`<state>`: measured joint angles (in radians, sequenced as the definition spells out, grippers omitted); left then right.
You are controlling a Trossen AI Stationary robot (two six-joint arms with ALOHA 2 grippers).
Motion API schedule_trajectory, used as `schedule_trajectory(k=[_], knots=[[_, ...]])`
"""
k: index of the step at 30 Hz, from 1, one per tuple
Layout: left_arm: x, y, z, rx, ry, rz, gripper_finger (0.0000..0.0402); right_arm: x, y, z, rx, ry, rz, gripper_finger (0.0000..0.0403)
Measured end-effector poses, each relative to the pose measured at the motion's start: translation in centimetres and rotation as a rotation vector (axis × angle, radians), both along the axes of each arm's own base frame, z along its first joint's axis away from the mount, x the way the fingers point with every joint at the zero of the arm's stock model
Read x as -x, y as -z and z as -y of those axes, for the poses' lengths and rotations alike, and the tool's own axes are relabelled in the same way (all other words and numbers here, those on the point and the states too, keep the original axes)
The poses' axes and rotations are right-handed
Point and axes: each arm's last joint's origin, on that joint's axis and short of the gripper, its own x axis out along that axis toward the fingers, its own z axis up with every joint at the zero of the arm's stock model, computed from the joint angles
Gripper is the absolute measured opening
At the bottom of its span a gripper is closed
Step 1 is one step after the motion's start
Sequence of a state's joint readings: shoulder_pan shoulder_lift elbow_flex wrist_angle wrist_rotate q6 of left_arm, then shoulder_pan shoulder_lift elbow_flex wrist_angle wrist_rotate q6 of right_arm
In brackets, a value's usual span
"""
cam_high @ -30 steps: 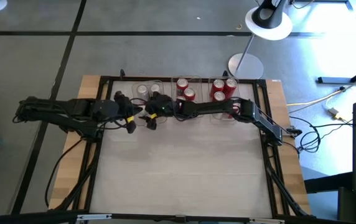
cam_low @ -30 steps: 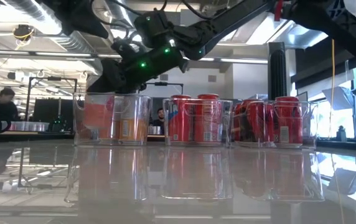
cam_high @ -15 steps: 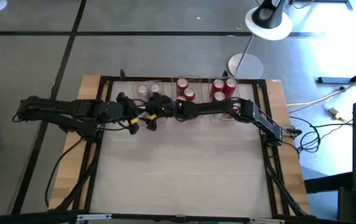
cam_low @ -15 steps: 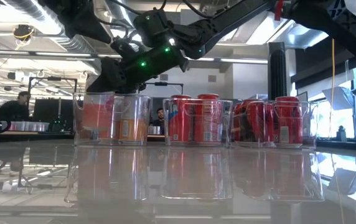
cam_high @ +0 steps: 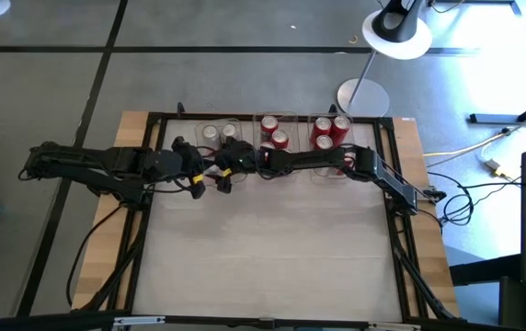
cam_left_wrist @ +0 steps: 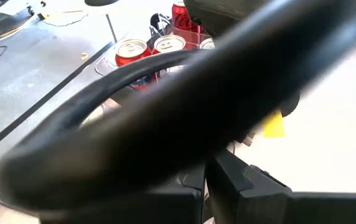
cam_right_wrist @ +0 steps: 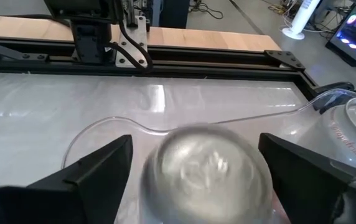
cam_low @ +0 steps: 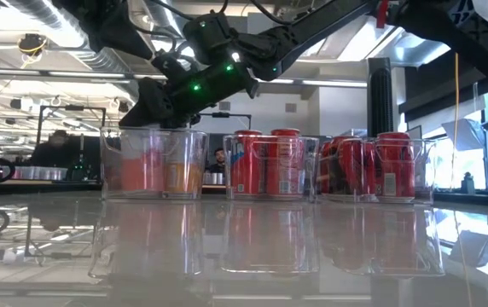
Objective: Sort soda cans
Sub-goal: Put the pink white soda can into the left transparent bin, then adjust the transparent bins
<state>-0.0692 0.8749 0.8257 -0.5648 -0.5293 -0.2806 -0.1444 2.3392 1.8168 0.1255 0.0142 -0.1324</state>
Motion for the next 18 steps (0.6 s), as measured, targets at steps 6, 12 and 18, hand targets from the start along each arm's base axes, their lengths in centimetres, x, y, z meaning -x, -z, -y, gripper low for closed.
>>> schedule_trajectory(k=[6,12,18], knots=[[0.0,0.0,0.0,0.0,0.0,0.0,0.0004,0.0,0.0,0.0,0.001,0.0,-0.001,0.0346],[0.0,0.0,0.0,0.0,0.0,-0.001,0.0004,0.8,-1.7,-0.2,-0.019,0.005,-0.025,0.0346],[0.0,0.0,0.0,-0.02,0.014,-0.009,0.0002,4.4,-10.8,-1.6,0.01,-0.031,0.008,0.0339]])
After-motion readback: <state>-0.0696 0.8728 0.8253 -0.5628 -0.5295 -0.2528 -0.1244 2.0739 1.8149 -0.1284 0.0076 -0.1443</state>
